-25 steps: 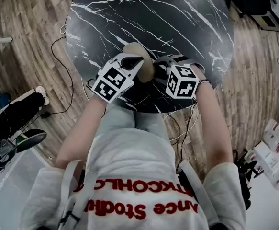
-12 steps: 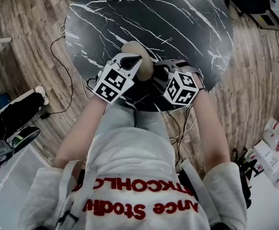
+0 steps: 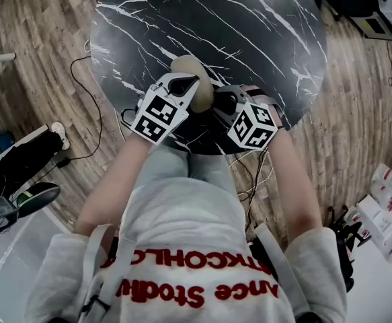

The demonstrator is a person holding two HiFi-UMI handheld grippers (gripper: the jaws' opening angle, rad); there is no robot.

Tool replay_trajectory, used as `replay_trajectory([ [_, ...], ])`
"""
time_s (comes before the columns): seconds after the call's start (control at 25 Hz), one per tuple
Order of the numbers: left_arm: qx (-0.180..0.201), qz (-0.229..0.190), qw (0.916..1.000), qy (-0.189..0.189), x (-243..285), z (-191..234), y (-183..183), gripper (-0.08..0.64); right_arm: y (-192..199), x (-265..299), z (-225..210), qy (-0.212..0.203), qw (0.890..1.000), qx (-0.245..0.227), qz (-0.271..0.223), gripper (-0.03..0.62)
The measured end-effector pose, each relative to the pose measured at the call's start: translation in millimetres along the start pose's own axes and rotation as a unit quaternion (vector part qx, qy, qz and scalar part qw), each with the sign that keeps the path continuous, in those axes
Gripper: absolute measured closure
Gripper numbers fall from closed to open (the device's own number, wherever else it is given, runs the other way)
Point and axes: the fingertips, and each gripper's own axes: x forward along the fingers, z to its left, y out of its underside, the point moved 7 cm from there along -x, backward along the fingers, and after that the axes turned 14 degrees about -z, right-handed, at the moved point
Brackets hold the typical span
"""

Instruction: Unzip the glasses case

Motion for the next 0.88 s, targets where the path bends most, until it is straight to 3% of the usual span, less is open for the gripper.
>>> replay_trajectory([
  [0.2, 0.000, -0.005, 1.0000, -0.005, -0.1, -1.6, 1.2, 0.554, 0.5, 0.2, 7.3, 0.028, 0.999, 0.022, -0.014, 0.464],
  [0.28, 0.001, -0.005, 1.0000, -0.007, 0.0, -1.9, 1.6, 0.554, 1.9, -0.4, 10.2, 0.050, 0.998, 0.023, -0.021, 0.551],
  [0.56, 0.000, -0.007, 1.0000, -0.006, 0.7, -2.6, 1.8, 0.554, 5.5, -0.3, 15.3, 0.095, 0.994, 0.050, -0.035, 0.543],
  [0.76, 0.004, -0.004, 1.0000, -0.007, 0.9, -2.7, 1.5, 0.554, 2.9, -1.0, 14.1, 0.082, 0.995, 0.047, -0.016, 0.559],
  [0.88, 0.007, -0.005, 0.9999, -0.008, 1.5, -3.8, 2.2, 0.554, 4.8, 5.1, 30.3, 0.035, 0.999, 0.034, 0.002, 0.569],
])
